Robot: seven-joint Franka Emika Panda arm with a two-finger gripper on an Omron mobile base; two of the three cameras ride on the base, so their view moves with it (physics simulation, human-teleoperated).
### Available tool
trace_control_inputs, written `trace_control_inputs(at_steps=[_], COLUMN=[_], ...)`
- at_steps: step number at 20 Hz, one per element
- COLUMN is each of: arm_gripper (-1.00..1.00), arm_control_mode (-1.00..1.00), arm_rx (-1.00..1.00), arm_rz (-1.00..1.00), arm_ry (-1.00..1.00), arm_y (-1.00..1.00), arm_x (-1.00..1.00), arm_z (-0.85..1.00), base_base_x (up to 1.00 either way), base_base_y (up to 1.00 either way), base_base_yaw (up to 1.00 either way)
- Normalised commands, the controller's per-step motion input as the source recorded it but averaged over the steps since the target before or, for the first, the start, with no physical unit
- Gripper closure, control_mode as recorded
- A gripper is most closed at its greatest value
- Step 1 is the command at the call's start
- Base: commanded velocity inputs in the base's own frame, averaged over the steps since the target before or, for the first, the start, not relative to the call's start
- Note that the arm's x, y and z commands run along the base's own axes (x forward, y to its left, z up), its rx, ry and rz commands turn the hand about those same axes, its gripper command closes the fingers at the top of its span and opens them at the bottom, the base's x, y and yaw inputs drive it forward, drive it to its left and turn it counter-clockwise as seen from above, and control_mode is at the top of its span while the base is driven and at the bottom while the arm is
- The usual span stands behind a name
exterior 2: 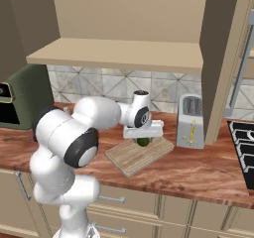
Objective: Open the cabinet. Place the bowl and condiment on the counter. Then place the lime and garlic on the cutting board.
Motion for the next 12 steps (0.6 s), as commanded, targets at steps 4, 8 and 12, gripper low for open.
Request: trace_control_inputs(at_steps=[4,8,12], arm_gripper=[-1.0,-1.0,-1.0], arm_control_mode=[-1.0,-1.0,-1.0], arm_rx=[-0.05,-0.03,-0.03], arm_rz=[0.0,0.0,0.02], arm_ry=[0.0,-0.01,-0.09], arm_y=[0.0,0.0,0.08], arm_x=[0.14,0.03,-0.27], arm_z=[-0.15,-0.01,0.12], base_base_x=[0.0,0.0,0.0], base_base_y=[0.0,0.0,0.0], base_base_yaw=[0.0,0.0,0.0])
